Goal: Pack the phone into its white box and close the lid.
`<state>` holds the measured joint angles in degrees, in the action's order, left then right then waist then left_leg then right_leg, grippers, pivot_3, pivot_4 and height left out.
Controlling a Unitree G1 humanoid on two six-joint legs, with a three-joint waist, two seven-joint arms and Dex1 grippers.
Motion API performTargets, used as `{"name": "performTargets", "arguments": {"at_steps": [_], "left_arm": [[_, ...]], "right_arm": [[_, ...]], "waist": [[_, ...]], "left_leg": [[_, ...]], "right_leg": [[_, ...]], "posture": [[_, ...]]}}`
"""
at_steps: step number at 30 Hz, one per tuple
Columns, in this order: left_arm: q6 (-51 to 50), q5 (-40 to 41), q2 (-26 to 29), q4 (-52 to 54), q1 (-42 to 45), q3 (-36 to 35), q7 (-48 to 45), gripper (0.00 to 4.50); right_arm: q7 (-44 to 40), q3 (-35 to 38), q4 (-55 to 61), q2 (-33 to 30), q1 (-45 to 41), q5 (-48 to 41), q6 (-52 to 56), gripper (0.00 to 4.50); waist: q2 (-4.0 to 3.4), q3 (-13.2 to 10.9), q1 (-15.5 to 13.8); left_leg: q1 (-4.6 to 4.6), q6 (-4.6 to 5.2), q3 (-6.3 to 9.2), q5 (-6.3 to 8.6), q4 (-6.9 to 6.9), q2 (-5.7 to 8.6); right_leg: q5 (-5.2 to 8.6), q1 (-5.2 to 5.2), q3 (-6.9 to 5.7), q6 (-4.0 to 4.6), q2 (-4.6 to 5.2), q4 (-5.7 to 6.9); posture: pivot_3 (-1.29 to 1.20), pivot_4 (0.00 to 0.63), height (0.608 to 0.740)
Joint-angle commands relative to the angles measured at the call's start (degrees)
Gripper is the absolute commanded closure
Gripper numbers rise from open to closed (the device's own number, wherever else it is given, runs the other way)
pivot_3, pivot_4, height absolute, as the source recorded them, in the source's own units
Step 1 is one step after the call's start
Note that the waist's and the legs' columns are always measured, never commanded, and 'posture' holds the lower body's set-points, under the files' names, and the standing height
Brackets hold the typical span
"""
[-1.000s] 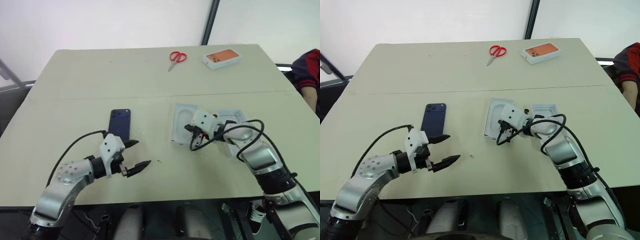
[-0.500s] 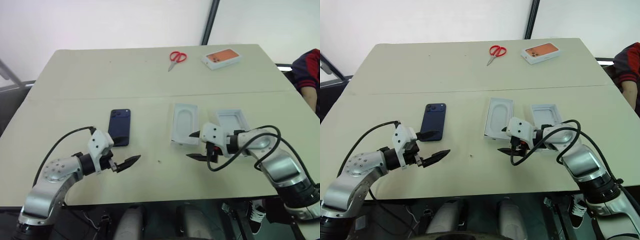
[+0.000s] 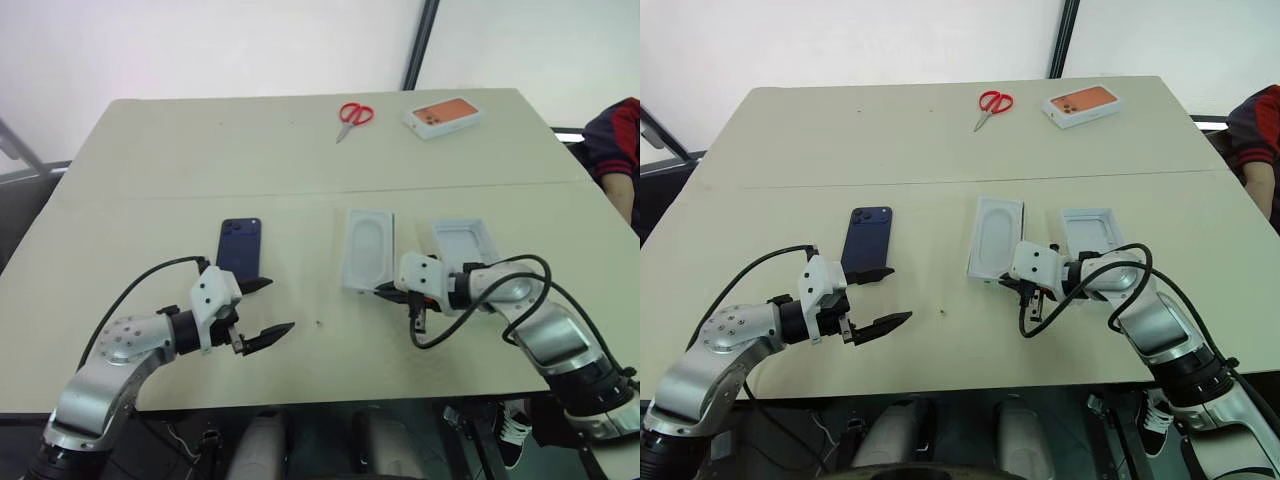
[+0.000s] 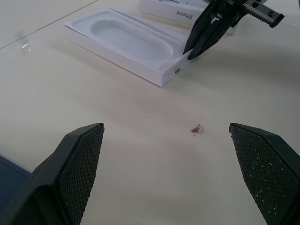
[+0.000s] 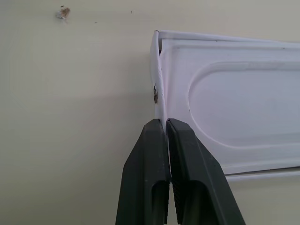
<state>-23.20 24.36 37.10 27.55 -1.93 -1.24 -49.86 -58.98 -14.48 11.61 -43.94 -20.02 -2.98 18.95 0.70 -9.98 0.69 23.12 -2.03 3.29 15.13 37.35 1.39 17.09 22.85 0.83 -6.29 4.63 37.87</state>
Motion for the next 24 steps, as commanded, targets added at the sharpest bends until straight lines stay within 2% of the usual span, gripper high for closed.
{"name": "performTargets", "arguments": {"at_steps": [1, 9, 17, 21, 24], "left_arm": [[1.1, 0.19, 0.32, 0.74, -0.2, -0.97, 0.31, 0.0], [1.29, 0.51, 0.54, -0.21, -1.12, -2.79, 0.8, 0.0], [1.22, 0.47, 0.52, -0.55, -1.07, -3.11, 1.0, 0.0], [1.13, 0.56, 0.32, -0.83, -1.06, -3.63, 1.67, 0.0], [1.1, 0.74, 0.34, -0.96, -1.28, -4.21, 2.0, 0.0]], "right_arm": [[-1.43, 0.24, 1.13, -0.47, -0.29, -0.35, -2.74, 4.44], [-10.0, 1.16, 5.97, -5.75, 4.03, -4.8, -5.45, 4.44], [-9.94, 1.08, 6.14, -5.78, 4.08, -5.14, -4.23, 4.44], [-9.32, 4.99, 9.04, -4.09, 2.21, -12.06, 0.99, 3.05], [-7.12, 7.99, 10.41, -1.61, 0.22, -17.37, 6.2, 3.05]], "waist": [[0.0, 0.0, -0.01], [0.0, 0.0, -0.09], [0.01, -0.01, -0.06], [0.01, -0.01, -0.08], [0.01, -0.01, 0.04]], "left_leg": [[0.0, 0.0, 0.0, 0.0, 0.0, 0.0], [-0.05, 0.0, 0.01, 0.0, 0.01, 0.0], [-0.11, 0.0, 0.01, 0.0, -0.02, -0.02], [-0.11, 0.0, 0.01, 0.0, -0.01, -0.01], [-0.11, 0.0, 0.01, 0.0, -0.02, -0.03]], "right_leg": [[0.0, 0.0, 0.0, 0.0, 0.0, 0.0], [0.0, -0.07, 0.0, 0.0, 0.01, 0.0], [0.0, -0.1, 0.0, 0.0, -0.01, -0.01], [0.0, -0.11, 0.01, 0.0, 0.01, -0.01], [0.0, -0.1, 0.02, 0.0, -0.01, -0.01]], "posture": [[0.0, 0.15, 0.74], [0.0, 0.15, 0.74], [0.0, 0.15, 0.74], [0.0, 0.15, 0.74], [0.0, 0.15, 0.74]]}}
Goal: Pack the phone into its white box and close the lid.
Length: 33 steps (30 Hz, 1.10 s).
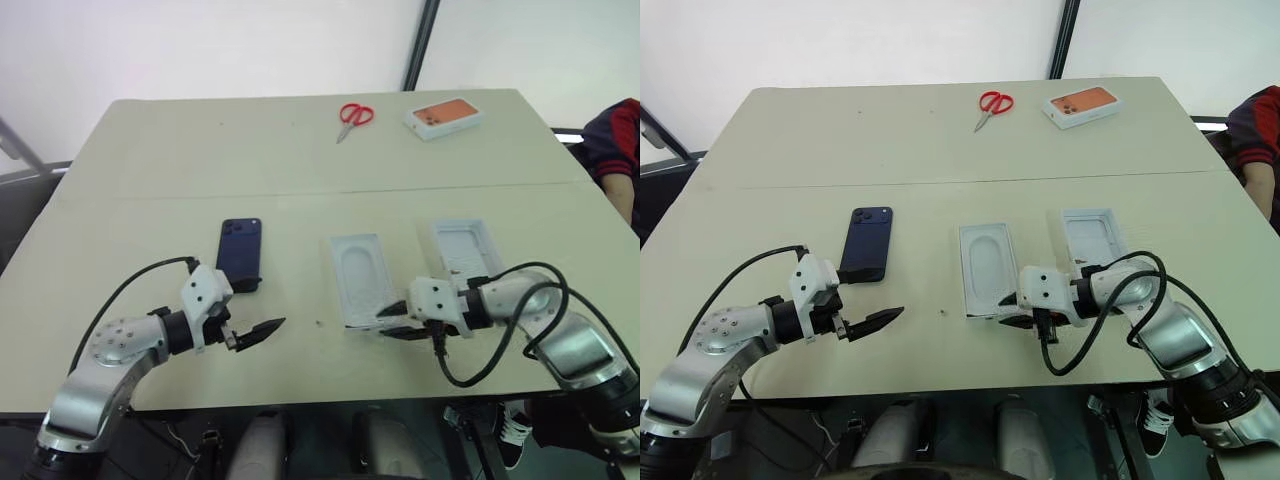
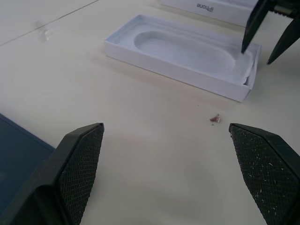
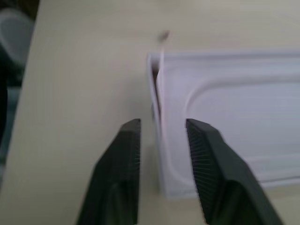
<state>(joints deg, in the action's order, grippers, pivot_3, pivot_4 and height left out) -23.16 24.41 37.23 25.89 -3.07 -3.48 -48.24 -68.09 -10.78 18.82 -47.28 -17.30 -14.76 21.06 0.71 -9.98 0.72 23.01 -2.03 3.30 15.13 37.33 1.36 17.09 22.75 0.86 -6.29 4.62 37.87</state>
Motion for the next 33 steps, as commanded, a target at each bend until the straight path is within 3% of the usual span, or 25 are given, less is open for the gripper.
{"name": "performTargets", "arguments": {"at_steps": [1, 4, 7, 8, 9, 13, 16, 18, 22, 25, 33], "left_arm": [[1.05, 0.69, 0.2, 0.69, -0.17, -2.03, 0.4, 0.0], [1.04, 0.71, 0.12, 0.56, -0.12, -2.22, 0.61, 0.0], [0.5, 1.38, -1.07, -0.66, 0.55, -4.69, 3.19, 0.0], [-0.66, 2.14, -1.7, -1.28, 1.04, -6.07, 4.7, 0.0], [-2.06, 2.96, -2.3, -1.86, 1.57, -7.4, 6.22, 0.0], [-4.33, 4.11, -2.91, -2.28, 2.42, -8.75, 8.26, 0.0], [-15.19, 8.49, -5.09, -6.76, 5.95, -17.54, 19.44, 0.0], [-19.29, 9.62, -5.42, -7.14, 6.93, -19.52, 22.6, 0.0], [-24.26, 9.16, -5.91, -7.89, 9.26, -20.57, 28.16, 0.0], [-35.98, 11.01, -5.82, -12.18, 15.15, -20.2, 32.82, 0.0], [-44.79, 11.88, -5.85, -13.17, 19.22, -18.72, 33.35, 0.0]], "right_arm": [[2.51, 4.64, 3.41, 2.12, -2.83, -6.22, 5.09, 3.05], [4.32, 4.67, 3.17, 3.21, -3.87, -6.35, 6.07, 3.05], [11.09, 2.0, -1.05, 8.38, -8.73, -2.9, 8.11, 3.91], [12.58, 0.96, -1.55, 9.92, -9.95, -2.27, 9.31, 4.42], [13.63, -0.08, -1.63, 11.19, -10.8, -1.69, 10.06, 4.47], [14.9, -1.34, -1.8, 12.63, -11.95, -0.77, 11.07, 4.47], [26.02, -9.27, -8.8, 23.52, -19.51, 7.59, 13.51, 4.47], [27.36, -12.21, -10.83, 26.31, -21.31, 10.73, 12.34, 4.47], [28.97, -16.45, -15.33, 29.17, -23.85, 15.19, 11.5, 4.47], [31.85, -21.96, -22.78, 34.57, -25.82, 20.24, 8.12, 4.47], [32.12, -23.1, -27.58, 37.94, -26.44, 24.19, 6.46, 4.47]], "waist": [[0.0, 0.0, -0.07], [0.01, 0.0, -0.31], [0.0, 0.0, 0.07], [0.0, 0.0, 0.15], [0.0, 0.0, 0.11], [0.0, 0.0, -0.19], [0.09, 0.02, 0.58], [0.1, 0.03, 0.91], [0.12, 0.05, -0.02], [0.25, 0.12, 0.07], [0.27, 0.13, 0.41]], "left_leg": [[0.0, 0.0, 0.0, 0.0, 0.0, -0.01], [0.01, 0.0, 0.01, 0.0, 0.0, -0.01], [0.0, 0.0, 0.0, 0.0, 0.01, 0.01], [0.0, 0.0, -0.02, 0.0, 0.0, 0.0], [-0.02, 0.0, -0.02, 0.0, -0.02, -0.01], [0.06, -0.01, 0.03, 0.0, -0.05, -0.04], [0.07, -0.03, -0.05, -0.02, 0.03, 0.03], [0.07, -0.15, -0.04, -0.09, 0.01, -0.05], [0.28, -0.24, 0.05, -0.14, -0.12, -0.06], [0.37, -0.24, 0.03, -0.14, 0.02, 0.08], [0.35, -0.55, 0.03, -0.32, -0.07, 0.05]], "right_leg": [[0.0, 0.0, 0.0, 0.0, -0.01, 0.0], [0.0, -0.01, -0.01, 0.0, 0.01, -0.02], [-0.01, -0.01, 0.0, 0.01, 0.03, -0.02], [-0.02, 0.02, 0.02, 0.04, 0.02, 0.0], [-0.02, 0.02, 0.02, 0.04, 0.0, 0.02], [-0.01, 0.11, -0.02, 0.03, -0.05, 0.01], [-0.04, 0.17, 0.02, 0.04, 0.0, 0.09], [-0.1, 0.33, 0.01, 0.13, -0.12, 0.26], [-0.08, 0.57, -0.06, 0.11, -0.14, 0.23], [-0.09, 0.58, -0.05, 0.11, -0.01, 0.2], [-0.09, 0.66, -0.04, 0.11, -0.08, 0.25]], "posture": [[0.0, 0.15, 0.74], [0.0, 0.15, 0.74], [0.0, 0.15, 0.74], [0.0, 0.15, 0.74], [0.0, 0.15, 0.74], [0.0, 0.15, 0.74], [0.0, 0.15, 0.74], [0.0, 0.15, 0.74], [0.0, 0.15, 0.74], [0.0, 0.15, 0.74], [0.0, 0.15, 0.74]]}}
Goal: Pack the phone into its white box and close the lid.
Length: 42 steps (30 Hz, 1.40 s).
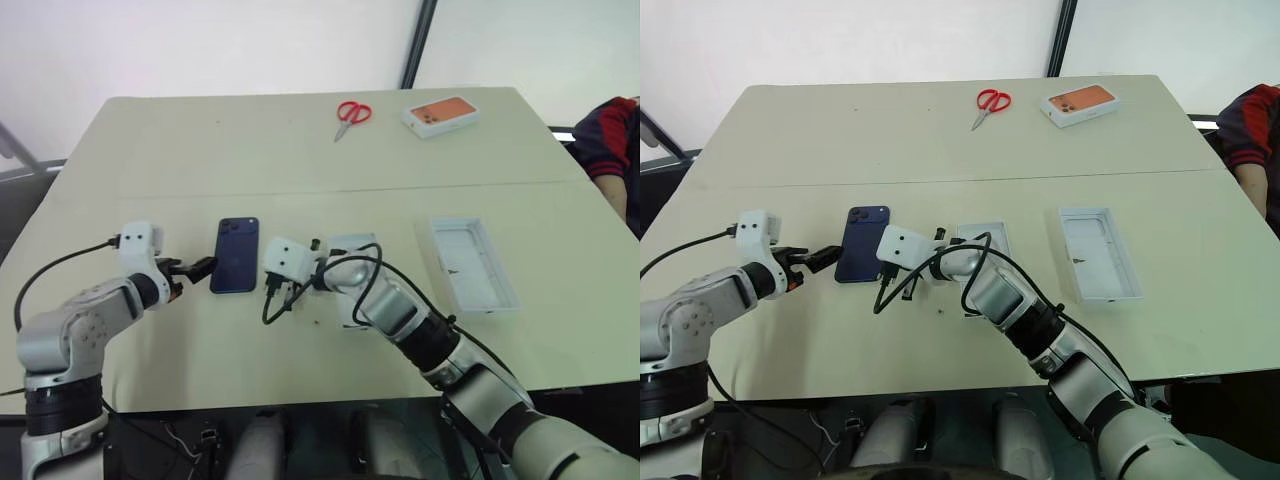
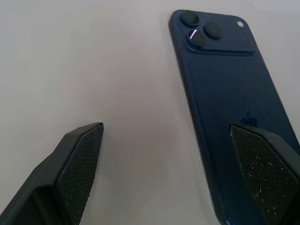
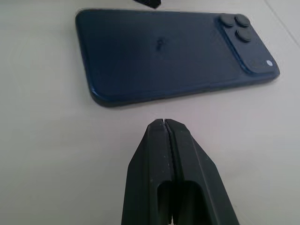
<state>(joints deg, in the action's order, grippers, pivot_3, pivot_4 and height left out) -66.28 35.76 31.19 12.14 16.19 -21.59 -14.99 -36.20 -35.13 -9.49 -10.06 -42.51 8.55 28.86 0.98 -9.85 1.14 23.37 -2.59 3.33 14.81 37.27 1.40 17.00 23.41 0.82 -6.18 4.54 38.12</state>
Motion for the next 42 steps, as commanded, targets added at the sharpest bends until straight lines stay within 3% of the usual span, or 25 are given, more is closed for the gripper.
{"name": "performTargets", "arguments": {"at_steps": [1, 18, 22, 33, 42], "left_arm": [[-1.84, 0.48, 0.15, 0.61, 0.02, -0.67, 0.1, 0.0], [-2.33, 0.27, -0.02, 0.74, 0.18, -0.85, 0.08, 0.0], [-15.04, 6.79, -6.16, -1.7, 5.04, 4.99, -3.54, 0.0], [-18.84, 6.11, -9.23, -0.48, 6.24, 3.93, -3.81, 0.0], [-20.77, 6.11, -13.45, -1.43, 8.33, -2.84, -2.81, 0.0]], "right_arm": [[0.13, 1.36, 0.65, 0.82, -1.19, 1.07, -1.42, 4.47], [-0.52, 2.05, 0.41, 1.41, -0.88, 2.21, -1.76, 4.47], [1.4, -0.08, -6.13, 5.24, -2.31, 4.07, -3.58, 4.47], [0.79, 0.87, -8.53, 6.63, -2.14, 5.61, -5.41, 4.47], [0.22, 1.16, -7.86, 6.38, -1.54, 6.27, -5.38, 4.47]], "waist": [[0.0, 0.0, 0.0], [-0.01, 0.0, 0.01], [-0.05, 0.11, -0.42], [-0.1, 0.23, -0.4], [-0.12, 0.31, -0.45]], "left_leg": [[-0.01, 0.01, 0.01, 0.01, 0.0, -0.02], [-0.04, 0.14, 0.01, 0.08, -0.07, -0.04], [-0.07, 0.14, 0.04, 0.08, -0.05, -0.01], [-0.28, 0.08, 0.05, 0.05, -0.08, 0.04], [-0.31, 0.1, 0.06, 0.06, -0.09, 0.06]], "right_leg": [[0.0, 0.0, 0.0, 0.0, -0.01, 0.01], [0.0, 0.02, 0.01, 0.01, -0.02, 0.03], [0.0, -0.06, -0.03, 0.0, -0.01, 0.03], [0.0, -0.29, -0.02, 0.0, 0.04, -0.02], [0.0, -0.35, -0.03, 0.0, 0.06, -0.04]], "posture": [[0.0, 0.15, 0.74], [0.0, 0.15, 0.74], [0.0, 0.15, 0.74], [0.0, 0.15, 0.74], [0.0, 0.15, 0.74]]}}
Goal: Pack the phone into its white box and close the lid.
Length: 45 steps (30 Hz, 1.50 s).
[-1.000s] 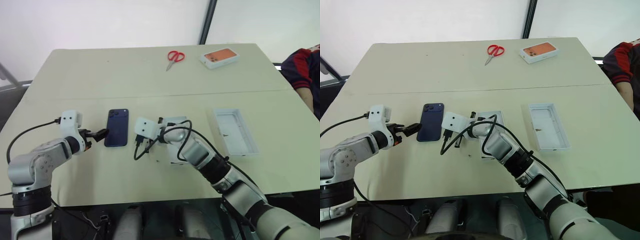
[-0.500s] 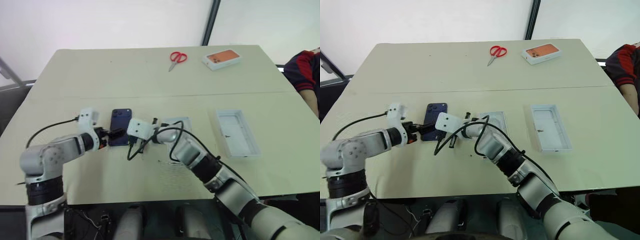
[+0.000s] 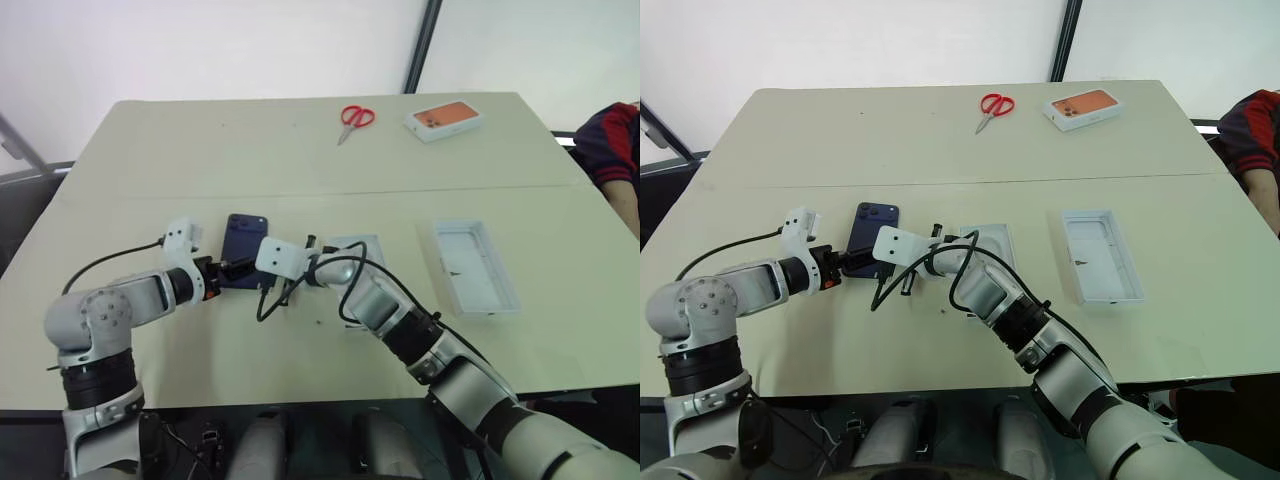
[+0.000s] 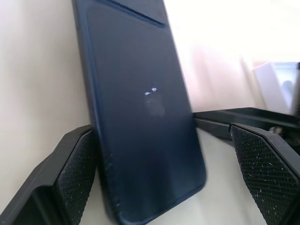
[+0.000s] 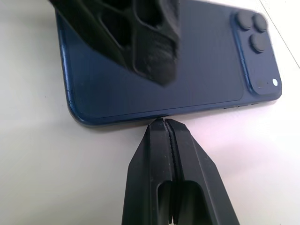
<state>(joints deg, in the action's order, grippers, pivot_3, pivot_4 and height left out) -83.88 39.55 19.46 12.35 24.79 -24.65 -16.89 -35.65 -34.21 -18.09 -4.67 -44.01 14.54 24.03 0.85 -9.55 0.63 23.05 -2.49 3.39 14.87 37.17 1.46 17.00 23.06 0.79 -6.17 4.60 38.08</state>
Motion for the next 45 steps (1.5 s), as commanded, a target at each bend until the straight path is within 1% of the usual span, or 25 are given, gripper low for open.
{"name": "performTargets", "arguments": {"at_steps": [1, 7, 14, 17, 19, 21, 31, 34, 36, 40, 43, 45], "left_arm": [[-2.96, 1.87, -1.47, -2.17, -0.05, -0.79, -0.84, 0.0], [-0.59, 0.31, 0.16, -4.3, 0.43, -3.7, -0.16, 0.0], [-0.08, 1.19, -1.23, -5.63, 1.44, -6.72, 1.05, 0.0], [-0.42, 1.65, -1.85, -5.86, 1.63, -8.24, 1.78, 0.84], [-0.76, 2.05, -2.27, -5.95, 1.73, -9.42, 2.39, 1.85], [-1.16, 2.42, -2.47, -5.99, 1.83, -10.22, 2.83, 2.76], [-3.63, 4.18, -4.83, -5.35, 2.54, -14.33, 4.24, 2.76], [-4.46, 4.48, -5.65, -4.99, 2.95, -15.61, 4.52, 3.64], [-4.97, 5.27, -6.1, -4.7, 3.3, -16.47, 4.79, 4.44], [-7.05, 7.85, -7.89, -2.54, 4.23, -18.18, 4.87, 4.44], [-8.54, 11.63, -11.73, 0.7, 4.38, -18.88, 5.64, 4.44], [-8.62, 14.74, -15.24, 2.89, 4.14, -18.65, 7.35, 4.44]], "right_arm": [[-0.38, 0.28, 0.73, 0.9, 0.0, 0.32, -0.6, 4.47], [-0.6, 0.3, 0.79, 0.76, 0.27, 0.66, -0.84, 4.47], [-0.69, 0.19, 0.82, 0.82, 0.37, 0.97, -1.13, 4.47], [-0.7, 0.14, 1.11, 0.69, 0.43, 1.21, -1.04, 4.5], [-0.83, 0.15, 1.73, 0.39, 0.68, 1.39, -0.88, 4.5], [-0.94, 0.21, 2.54, -0.1, 0.84, 1.73, -0.67, 4.5], [-2.1, 2.29, 10.24, -3.59, 1.26, 1.66, 2.7, 4.5], [-2.64, 3.14, 13.62, -5.09, 1.49, 1.72, 3.99, 4.5], [-3.19, 3.85, 16.2, -6.15, 1.61, 1.42, 4.99, 4.5], [-5.97, 7.12, 23.45, -9.08, 2.5, -1.18, 8.47, 4.5], [-9.72, 11.68, 30.4, -12.81, 4.73, -5.69, 10.69, 4.5], [-12.46, 14.88, 34.16, -16.66, 6.92, -8.52, 10.7, 4.5]], "waist": [[0.0, 0.0, 0.11], [0.0, 0.0, 0.26], [0.0, 0.0, 0.43], [0.0, 0.0, 0.45], [0.01, -0.01, 0.46], [0.02, -0.01, 0.43], [0.06, -0.04, 0.43], [0.07, -0.04, 0.31], [0.08, -0.04, 0.34], [0.09, -0.05, 0.37], [0.17, -0.09, -0.07], [0.21, -0.12, -0.22]], "left_leg": [[0.0, 0.0, 0.0, 0.0, 0.0, 0.0], [0.0, -0.03, -0.01, -0.02, -0.01, -0.02], [0.0, -0.03, -0.01, -0.01, -0.04, -0.04], [0.0, -0.03, -0.01, -0.01, -0.04, -0.05], [0.02, -0.03, -0.01, -0.01, -0.04, -0.05], [0.09, -0.05, -0.01, -0.02, -0.04, -0.05], [0.19, -0.14, -0.01, -0.07, -0.04, -0.05], [0.22, -0.13, -0.01, -0.07, -0.03, -0.05], [0.22, -0.13, 0.0, -0.07, -0.03, -0.05], [0.23, -0.13, 0.0, -0.06, -0.06, -0.07], [0.29, -0.12, 0.0, -0.06, -0.03, -0.05], [0.35, -0.06, 0.03, -0.02, 0.01, -0.02]], "right_leg": [[0.0, 0.01, 0.0, 0.0, 0.0, 0.0], [0.0, 0.03, 0.01, 0.0, -0.02, 0.0], [0.0, 0.05, 0.01, 0.0, -0.04, 0.01], [0.0, 0.06, 0.02, 0.0, -0.04, 0.01], [0.0, 0.09, 0.02, 0.0, -0.04, 0.01], [0.0, 0.16, 0.02, 0.0, -0.04, 0.01], [0.0, 0.26, 0.02, 0.0, -0.04, 0.0], [0.0, 0.28, 0.01, 0.0, -0.04, 0.0], [0.0, 0.25, 0.0, 0.0, -0.02, 0.0], [0.0, 0.31, 0.01, 0.0, -0.06, 0.01], [0.0, 0.31, 0.0, 0.0, -0.04, -0.04], [0.0, 0.3, -0.03, 0.0, 0.02, -0.09]], "posture": [[0.0, 0.15, 0.74], [0.0, 0.15, 0.74], [0.0, 0.15, 0.74], [0.0, 0.15, 0.74], [0.0, 0.15, 0.74], [0.0, 0.15, 0.74], [0.0, 0.15, 0.74], [0.0, 0.15, 0.74], [0.0, 0.15, 0.74], [0.0, 0.15, 0.74], [0.0, 0.15, 0.74], [0.0, 0.15, 0.74]]}}
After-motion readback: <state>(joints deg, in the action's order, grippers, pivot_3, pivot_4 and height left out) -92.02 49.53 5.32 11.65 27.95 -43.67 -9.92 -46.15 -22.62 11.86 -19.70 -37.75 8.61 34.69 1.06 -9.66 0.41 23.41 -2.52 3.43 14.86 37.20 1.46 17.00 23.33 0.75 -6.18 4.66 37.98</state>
